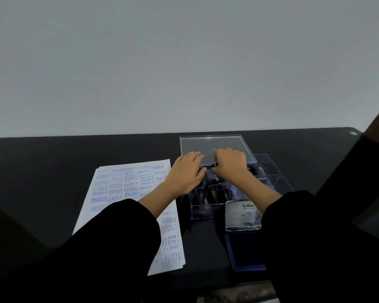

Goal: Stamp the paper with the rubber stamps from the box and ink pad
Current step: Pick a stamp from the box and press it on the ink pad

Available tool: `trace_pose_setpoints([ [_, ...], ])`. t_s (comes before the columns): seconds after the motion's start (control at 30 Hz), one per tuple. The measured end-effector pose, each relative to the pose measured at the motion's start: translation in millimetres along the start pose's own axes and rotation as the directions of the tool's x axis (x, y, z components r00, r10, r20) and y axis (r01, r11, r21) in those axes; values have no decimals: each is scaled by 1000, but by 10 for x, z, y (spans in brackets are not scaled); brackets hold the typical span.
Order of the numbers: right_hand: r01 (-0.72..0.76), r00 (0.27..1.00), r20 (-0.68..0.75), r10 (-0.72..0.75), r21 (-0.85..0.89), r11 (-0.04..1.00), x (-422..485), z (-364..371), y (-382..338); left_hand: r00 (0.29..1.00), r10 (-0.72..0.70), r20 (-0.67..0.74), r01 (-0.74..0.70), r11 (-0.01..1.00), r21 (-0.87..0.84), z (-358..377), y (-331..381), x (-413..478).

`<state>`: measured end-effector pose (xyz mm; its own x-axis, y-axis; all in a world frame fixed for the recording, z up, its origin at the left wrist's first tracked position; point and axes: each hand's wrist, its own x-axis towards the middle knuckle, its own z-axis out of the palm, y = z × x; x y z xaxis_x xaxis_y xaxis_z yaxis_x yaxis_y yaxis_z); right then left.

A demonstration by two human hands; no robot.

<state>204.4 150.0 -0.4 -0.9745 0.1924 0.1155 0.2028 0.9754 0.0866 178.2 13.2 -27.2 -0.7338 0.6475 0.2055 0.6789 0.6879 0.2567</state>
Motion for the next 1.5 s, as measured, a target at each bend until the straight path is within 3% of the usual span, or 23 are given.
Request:
trace_pose_setpoints([
  [0.13,-26,980,-190,58,165,986,-217,-266,57,999,5,-37,-5,1000,2,-220,80,-123],
  [0.27,-34,952,-292,94,204,978,-608,-550,117,999,22,-42,-22,1000,5,-422,240,-347],
  [0.77,-109,962,-210,175,293,950,-2028,-263,168,998,19,-65,-31,984,-177,-250,1002,-1441],
  [0.97,-142,969,-147,196,318,938,-2204,-83,159,999,-23,34,28,985,-170,52,998,-1690],
  [1.2,3,973,-225,42,195,981,-2213,160,143,996,-4,92,17,989,-147,215,943,-1697],
  [1.5,-74,882,-450,139,160,984,-2173,319,56,999,-1,40,4,996,-86,465,894,-1549],
])
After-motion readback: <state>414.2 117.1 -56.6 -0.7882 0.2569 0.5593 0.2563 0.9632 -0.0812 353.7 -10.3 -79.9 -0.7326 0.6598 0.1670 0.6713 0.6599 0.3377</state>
